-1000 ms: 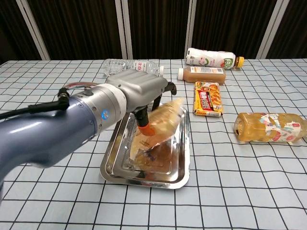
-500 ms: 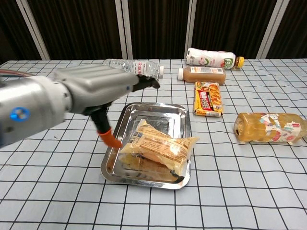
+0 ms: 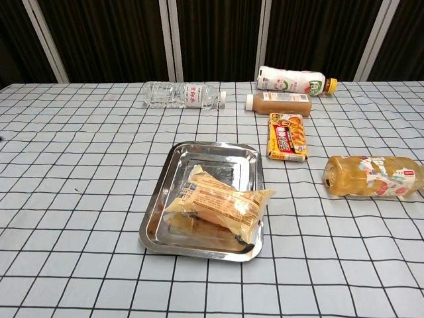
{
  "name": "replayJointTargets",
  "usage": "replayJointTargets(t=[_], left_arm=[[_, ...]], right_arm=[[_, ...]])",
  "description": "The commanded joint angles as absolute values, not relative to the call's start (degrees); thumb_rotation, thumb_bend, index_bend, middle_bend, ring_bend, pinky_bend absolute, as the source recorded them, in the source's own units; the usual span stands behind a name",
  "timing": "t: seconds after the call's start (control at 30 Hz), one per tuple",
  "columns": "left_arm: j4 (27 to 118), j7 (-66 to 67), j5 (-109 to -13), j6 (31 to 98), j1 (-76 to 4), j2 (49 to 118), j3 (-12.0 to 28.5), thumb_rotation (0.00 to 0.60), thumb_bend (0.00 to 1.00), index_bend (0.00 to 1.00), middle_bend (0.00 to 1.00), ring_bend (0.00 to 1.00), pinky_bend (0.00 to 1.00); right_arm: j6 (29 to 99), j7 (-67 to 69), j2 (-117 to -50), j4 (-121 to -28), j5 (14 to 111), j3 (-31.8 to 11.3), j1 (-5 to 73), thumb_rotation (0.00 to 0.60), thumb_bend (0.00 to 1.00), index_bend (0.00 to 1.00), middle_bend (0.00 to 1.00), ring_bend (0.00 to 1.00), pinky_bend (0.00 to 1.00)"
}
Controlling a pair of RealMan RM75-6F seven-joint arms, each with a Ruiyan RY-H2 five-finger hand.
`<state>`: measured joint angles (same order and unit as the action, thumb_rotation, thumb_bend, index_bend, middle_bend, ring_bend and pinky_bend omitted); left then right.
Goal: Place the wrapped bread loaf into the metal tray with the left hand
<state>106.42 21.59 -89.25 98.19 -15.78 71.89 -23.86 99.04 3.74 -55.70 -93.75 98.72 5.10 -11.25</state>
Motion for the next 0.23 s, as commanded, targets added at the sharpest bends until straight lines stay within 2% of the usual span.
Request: replayJointTargets(t=[0.03, 0.23], left_arm=[[98.51, 14.32, -95.38, 104.49, -7.95, 68.83, -26.30, 0.600, 0.08, 0.00, 0.00, 0.00, 0.12], [96.97, 12.25, -100.61, 106.86, -5.07, 67.01, -25.60, 0.600, 0.07, 0.00, 0.00, 0.00, 0.08]], right_arm=[[99.76, 2.86, -56.24, -93.52, 101.38, 7.02, -12.29, 0.600, 0.32, 0.00, 0.00, 0.00, 0.00], [101.53, 1.09, -56.83, -92.78, 103.77, 8.01, -13.51, 0.600, 0.32, 0.00, 0.00, 0.00, 0.00]])
